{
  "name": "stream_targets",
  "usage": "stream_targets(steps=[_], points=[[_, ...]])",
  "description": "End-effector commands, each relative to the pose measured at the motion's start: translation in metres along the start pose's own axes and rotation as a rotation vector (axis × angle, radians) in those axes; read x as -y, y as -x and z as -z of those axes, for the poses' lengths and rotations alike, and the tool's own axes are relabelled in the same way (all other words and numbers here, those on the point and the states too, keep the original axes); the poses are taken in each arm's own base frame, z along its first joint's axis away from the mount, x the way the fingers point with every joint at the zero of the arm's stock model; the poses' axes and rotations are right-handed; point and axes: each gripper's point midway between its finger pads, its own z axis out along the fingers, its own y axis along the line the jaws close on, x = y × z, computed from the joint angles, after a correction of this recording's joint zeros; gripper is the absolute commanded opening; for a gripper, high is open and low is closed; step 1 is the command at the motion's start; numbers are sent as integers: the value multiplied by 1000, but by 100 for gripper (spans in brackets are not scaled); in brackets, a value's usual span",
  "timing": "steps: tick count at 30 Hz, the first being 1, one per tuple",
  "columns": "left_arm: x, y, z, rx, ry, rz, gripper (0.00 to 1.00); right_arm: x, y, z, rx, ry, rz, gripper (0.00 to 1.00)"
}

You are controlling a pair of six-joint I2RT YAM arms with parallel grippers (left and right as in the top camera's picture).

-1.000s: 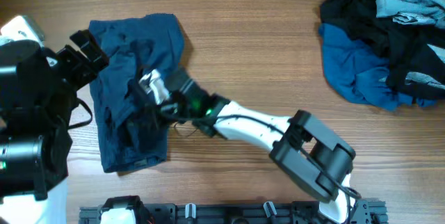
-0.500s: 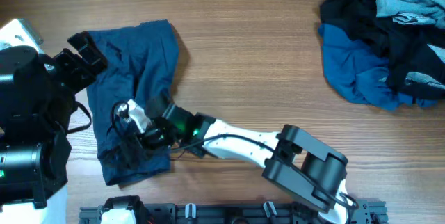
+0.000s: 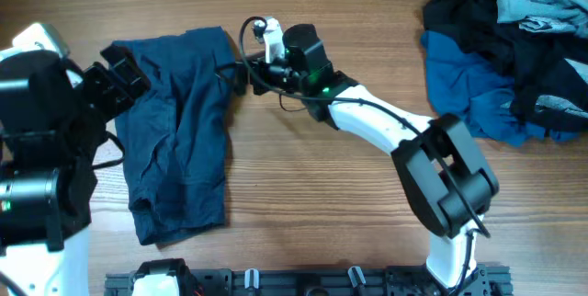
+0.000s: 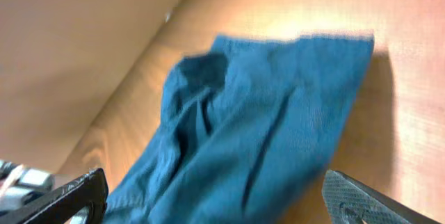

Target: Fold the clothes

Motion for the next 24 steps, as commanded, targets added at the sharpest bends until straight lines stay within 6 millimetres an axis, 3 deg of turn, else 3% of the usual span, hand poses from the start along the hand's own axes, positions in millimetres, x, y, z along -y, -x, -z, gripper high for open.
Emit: stream_targets(steps=[1,7,10,14,20,22,23,24], points=[[1,-1,-4,-17,-2,12,100,29,-17,-23,23,-69,-21,99],[1,-1,-4,-18,-2,13,100,67,-44,-44,27,-127,-106,100],[3,-3,-4,-29,-13,12,100,70,-47,-54,41,-119,-187,99],[5,-9,-7,-60,-26,11,100,49,-53,-77,59,-60,-217,95],[3,-19,-17,-120,-6,6,100,10,-60,-104,41,4,-226,77],[2,-22,-19,-132,0,5,100,17,-61,-104,38,-35,-235,48],[2,-23,-19,-137,-2,5,99,24,-61,-103,34,-52,-244,22],[3,-24,-20,-142,-4,10,98,35,-58,-99,35,-68,-267,13]])
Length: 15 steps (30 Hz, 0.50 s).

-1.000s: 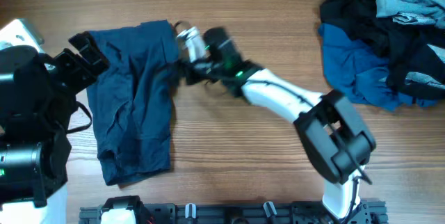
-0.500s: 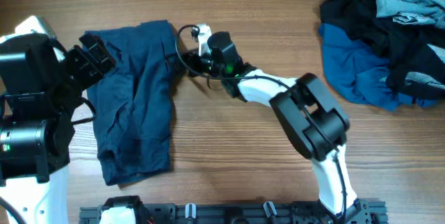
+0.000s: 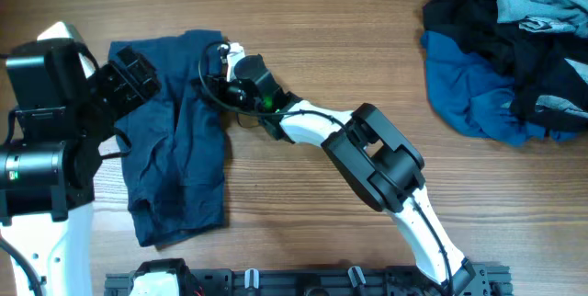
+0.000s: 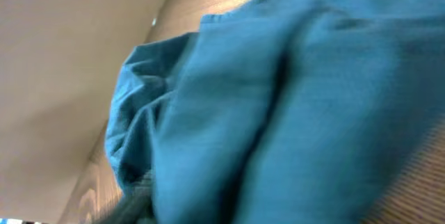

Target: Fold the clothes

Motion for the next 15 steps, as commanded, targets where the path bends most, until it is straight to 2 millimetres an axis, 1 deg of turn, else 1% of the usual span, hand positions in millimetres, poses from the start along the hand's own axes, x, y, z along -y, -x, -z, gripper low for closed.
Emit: stream_targets(steps=[1,2,5,7,8,9,11,12,14,15], points=[[3,0,0,-12,-21,23,98,33,17,4,27,-52,-49,11],[5,-1,-1,-20,-29,23,97,37,23,7,30,-49,-53,10],[14,-11,-7,-82,-76,22,93,59,53,26,52,-79,-60,9],[17,-19,-21,-134,-70,14,93,83,79,53,50,-157,-42,9],[19,-21,-26,-152,-70,10,93,91,85,63,43,-189,-39,8],[23,-26,-34,-179,-70,8,93,102,93,78,32,-241,-47,8],[29,-32,-45,-215,-71,7,93,127,100,108,10,-369,-105,6],[37,-38,-54,-242,-81,-10,93,140,101,129,-4,-448,-158,4],[49,-47,-64,-273,-92,-39,93,162,97,167,-11,-611,-304,5],[59,-55,-71,-298,-104,-66,93,172,95,193,-21,-698,-367,4]])
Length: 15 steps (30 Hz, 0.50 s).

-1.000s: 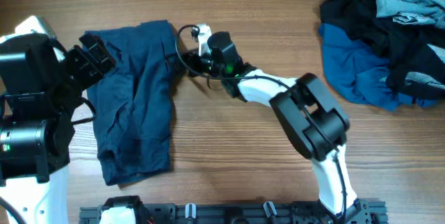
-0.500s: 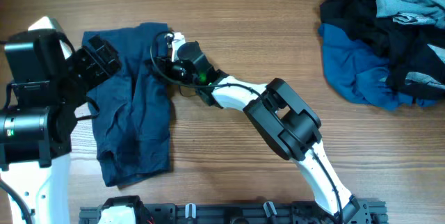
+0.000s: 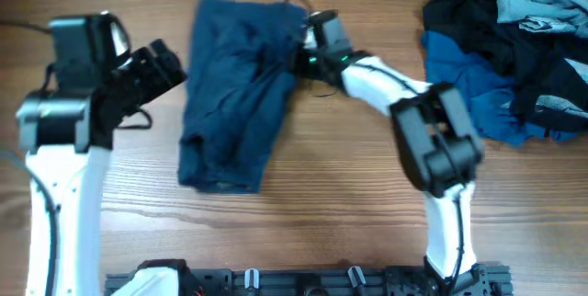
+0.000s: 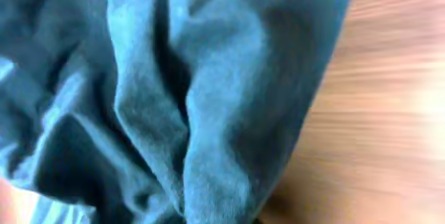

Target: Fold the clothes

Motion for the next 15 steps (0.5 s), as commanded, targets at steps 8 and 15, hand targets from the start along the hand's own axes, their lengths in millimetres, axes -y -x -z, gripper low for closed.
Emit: stream_targets(steps=[8,15], points=[[72,-55,-51,-183,-79,-179,94,70,-30,104,-171,-338,-354,4],[67,-43,-37,-144,-108,-151,96,66,-45,113,-228,-334,-445,5]])
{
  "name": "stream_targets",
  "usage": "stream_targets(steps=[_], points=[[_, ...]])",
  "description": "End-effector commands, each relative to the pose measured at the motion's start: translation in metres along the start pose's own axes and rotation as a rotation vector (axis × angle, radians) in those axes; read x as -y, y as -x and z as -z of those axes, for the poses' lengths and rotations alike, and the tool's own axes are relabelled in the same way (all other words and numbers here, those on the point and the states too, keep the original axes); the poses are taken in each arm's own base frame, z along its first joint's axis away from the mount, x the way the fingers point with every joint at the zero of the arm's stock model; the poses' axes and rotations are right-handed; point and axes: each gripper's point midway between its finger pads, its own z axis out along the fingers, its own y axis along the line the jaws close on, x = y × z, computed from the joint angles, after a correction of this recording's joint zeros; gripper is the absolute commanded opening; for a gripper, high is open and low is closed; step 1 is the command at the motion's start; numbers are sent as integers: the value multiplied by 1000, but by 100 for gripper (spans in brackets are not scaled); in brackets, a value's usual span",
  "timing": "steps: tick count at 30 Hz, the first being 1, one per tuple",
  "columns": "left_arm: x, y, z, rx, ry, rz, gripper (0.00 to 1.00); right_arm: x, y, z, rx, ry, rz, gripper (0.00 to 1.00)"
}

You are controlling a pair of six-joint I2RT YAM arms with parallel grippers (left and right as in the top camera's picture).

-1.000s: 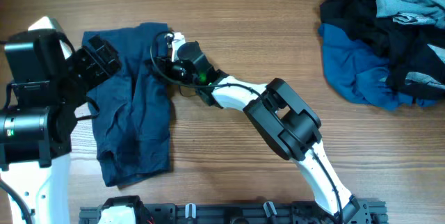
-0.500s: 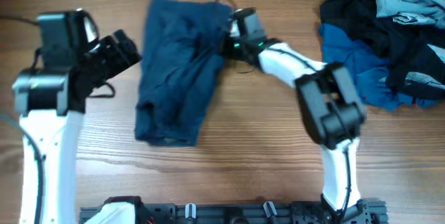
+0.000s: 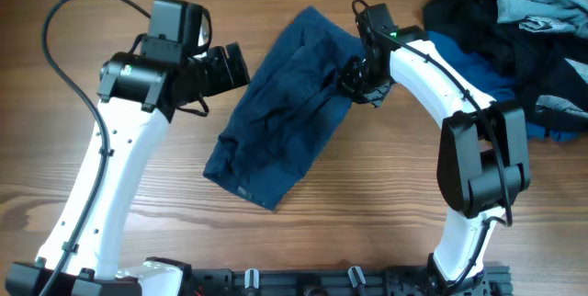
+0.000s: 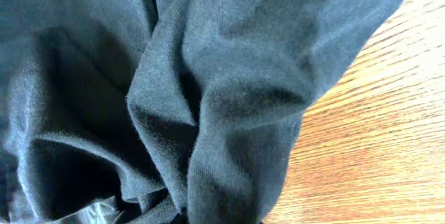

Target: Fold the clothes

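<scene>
A dark blue garment [image 3: 285,112], crumpled and lying on a slant, sits on the table's middle. My right gripper [image 3: 355,82] is at its upper right edge, shut on a bunch of the cloth. The right wrist view is filled with the folds of the garment [image 4: 208,85], which hide the fingers. My left gripper [image 3: 233,66] hovers just off the garment's upper left edge. Whether its jaws are open or shut does not show.
A heap of other clothes [image 3: 514,39], black, blue and light denim, lies at the back right corner. Bare wooden table [image 3: 367,213] lies in front of the garment. A black rail [image 3: 322,282] runs along the front edge.
The garment has shifted right and turned onto a slant, with my right gripper still on its right edge. My left gripper has moved right, up to the garment's left edge.
At first the garment lay at the far left by my left arm, with my right gripper open at its upper right corner. Then my right gripper was on the cloth. Then the garment was left of centre, and now it lies in the middle.
</scene>
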Motion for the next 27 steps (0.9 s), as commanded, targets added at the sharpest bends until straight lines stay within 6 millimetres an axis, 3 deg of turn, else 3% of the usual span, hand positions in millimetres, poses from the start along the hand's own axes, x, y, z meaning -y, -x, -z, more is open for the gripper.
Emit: stream_targets(steps=[1,2,3,4,8,13,17,19,24,27], points=[[3,6,16,34,-46,12,96,-16,-2,21,19,80,32,13],[6,3,16,20,-63,12,96,-25,1,32,45,120,103,24],[9,0,16,4,-82,11,96,-29,3,45,74,141,138,71],[10,-2,16,-6,-89,12,96,-33,5,60,108,163,164,96],[18,-26,19,-114,-149,-29,93,-35,21,131,282,243,274,100],[12,-66,22,-262,-102,-72,84,-20,48,178,388,322,374,100],[13,-83,11,-272,-1,-170,72,-24,50,183,365,413,507,100],[12,-91,-6,-281,72,-232,70,-24,50,183,367,411,520,100],[2,-109,-60,-399,214,-341,78,-22,49,181,357,406,515,99],[-15,-110,-95,-437,316,-354,86,-20,48,181,353,401,514,100]])
